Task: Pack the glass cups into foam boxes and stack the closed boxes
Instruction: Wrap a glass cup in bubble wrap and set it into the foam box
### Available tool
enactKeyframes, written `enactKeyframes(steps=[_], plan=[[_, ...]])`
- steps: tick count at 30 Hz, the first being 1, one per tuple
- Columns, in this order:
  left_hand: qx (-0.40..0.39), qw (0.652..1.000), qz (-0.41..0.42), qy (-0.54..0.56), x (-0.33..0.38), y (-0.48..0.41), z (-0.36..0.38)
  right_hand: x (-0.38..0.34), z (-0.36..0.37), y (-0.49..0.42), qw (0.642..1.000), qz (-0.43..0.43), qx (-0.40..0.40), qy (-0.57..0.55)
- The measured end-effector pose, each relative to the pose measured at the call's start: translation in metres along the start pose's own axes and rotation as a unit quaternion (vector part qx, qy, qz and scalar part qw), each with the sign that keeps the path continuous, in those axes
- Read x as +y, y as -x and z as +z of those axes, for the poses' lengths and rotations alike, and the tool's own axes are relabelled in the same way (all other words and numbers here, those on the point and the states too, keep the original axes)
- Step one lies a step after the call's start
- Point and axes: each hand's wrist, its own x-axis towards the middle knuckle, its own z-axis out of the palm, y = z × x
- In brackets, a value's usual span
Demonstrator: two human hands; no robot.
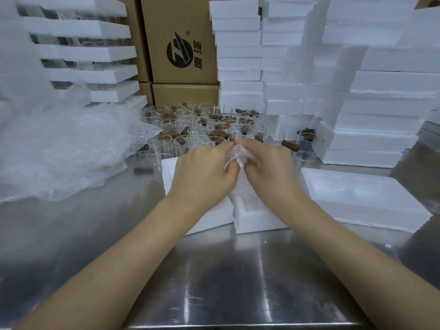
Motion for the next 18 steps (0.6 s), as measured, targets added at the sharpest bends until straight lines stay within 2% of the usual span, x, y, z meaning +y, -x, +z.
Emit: enactKeyframes(steps=[3, 5, 8, 11, 14, 16, 18], plan=[[-0.014, 0.998, -0.052, 0.032, -0.003, -0.001, -0.004, -0.008, 0.002, 0.004, 0.998, -0.058, 0.029, -0.021], [0.011, 0.998, -0.062, 0.029, -0.007, -0.001, -0.005, -0.012, 0.005, 0.006, 0.996, -0.068, 0.048, -0.029], [0.057, 0.997, -0.040, -0.026, -0.003, 0.002, -0.006, -0.011, 0.006, 0.004, 0.999, -0.043, 0.016, 0.009], [0.035, 0.997, -0.007, -0.073, 0.004, 0.003, -0.003, -0.002, 0.006, -0.001, 0.999, -0.003, -0.034, 0.037], [0.051, 0.999, 0.006, -0.013, 0.003, 0.002, -0.003, 0.005, 0.004, -0.004, 0.996, 0.059, -0.057, 0.040], [0.054, 0.996, -0.004, 0.066, 0.002, 0.000, -0.003, 0.007, 0.000, -0.006, 0.991, 0.130, -0.006, -0.022], [0.033, 0.984, -0.053, 0.168, 0.000, -0.001, -0.004, 0.007, -0.006, -0.009, 0.958, 0.215, 0.009, -0.190]])
